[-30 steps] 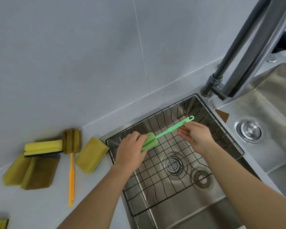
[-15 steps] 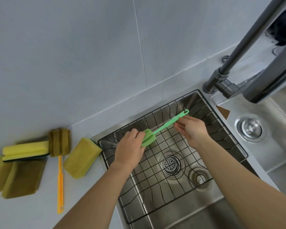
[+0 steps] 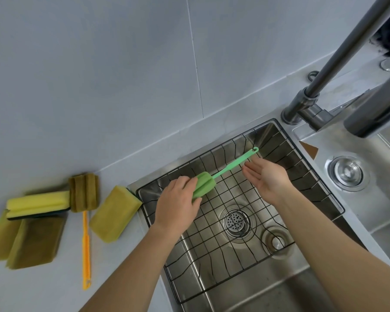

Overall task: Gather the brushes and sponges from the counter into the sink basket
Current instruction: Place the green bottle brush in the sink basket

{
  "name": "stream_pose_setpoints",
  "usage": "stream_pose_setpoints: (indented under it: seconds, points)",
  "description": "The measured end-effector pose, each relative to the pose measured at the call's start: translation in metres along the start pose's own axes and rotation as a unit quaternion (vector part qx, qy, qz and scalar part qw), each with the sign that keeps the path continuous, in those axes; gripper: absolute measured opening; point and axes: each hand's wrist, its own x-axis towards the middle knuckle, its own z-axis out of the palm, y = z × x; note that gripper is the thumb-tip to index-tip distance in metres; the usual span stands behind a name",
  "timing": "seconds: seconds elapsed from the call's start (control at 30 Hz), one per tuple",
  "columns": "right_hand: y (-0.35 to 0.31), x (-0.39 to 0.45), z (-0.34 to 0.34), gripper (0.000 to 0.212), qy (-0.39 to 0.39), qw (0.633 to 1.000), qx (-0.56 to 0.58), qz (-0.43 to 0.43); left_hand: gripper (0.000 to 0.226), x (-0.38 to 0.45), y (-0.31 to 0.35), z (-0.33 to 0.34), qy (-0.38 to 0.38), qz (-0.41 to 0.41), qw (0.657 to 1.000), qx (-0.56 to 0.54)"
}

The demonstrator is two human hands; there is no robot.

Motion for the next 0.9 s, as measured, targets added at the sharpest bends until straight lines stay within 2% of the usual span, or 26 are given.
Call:
stream_pose_setpoints:
  seconds: [0.2,0.4,0.47,0.6,0.77,0.9]
  points:
    - [0.000,0.001,0.005,0.029,-0.005,1.000,-0.005,0.003,0.045,0.006,0.000,-0.004,-0.007,-0.012,1.000,-0.026]
    - [-0.003,-0.002,0.009,0.001,0.001,1.000,-0.019,0.000,0.044,0.008,0.001,-0.004,-0.007,-0.009,1.000,-0.024]
    - [-0.004,-0.003,0.008,0.008,-0.001,1.000,-0.022,-0.004,0.044,0.007,0.001,-0.005,-0.006,-0.008,1.000,-0.022]
    - [-0.006,-0.013,0.005,0.039,-0.011,1.000,-0.029,-0.008,0.043,0.002,-0.001,-0.012,-0.012,-0.008,1.000,-0.001]
    - [-0.007,-0.034,0.000,0.043,-0.029,0.998,-0.059,-0.014,0.040,-0.015,-0.004,-0.030,-0.004,-0.024,1.000,-0.007]
    - [-0.006,-0.056,-0.002,0.039,-0.056,0.988,-0.139,-0.034,0.035,-0.042,-0.007,-0.044,0.010,-0.056,0.997,-0.060]
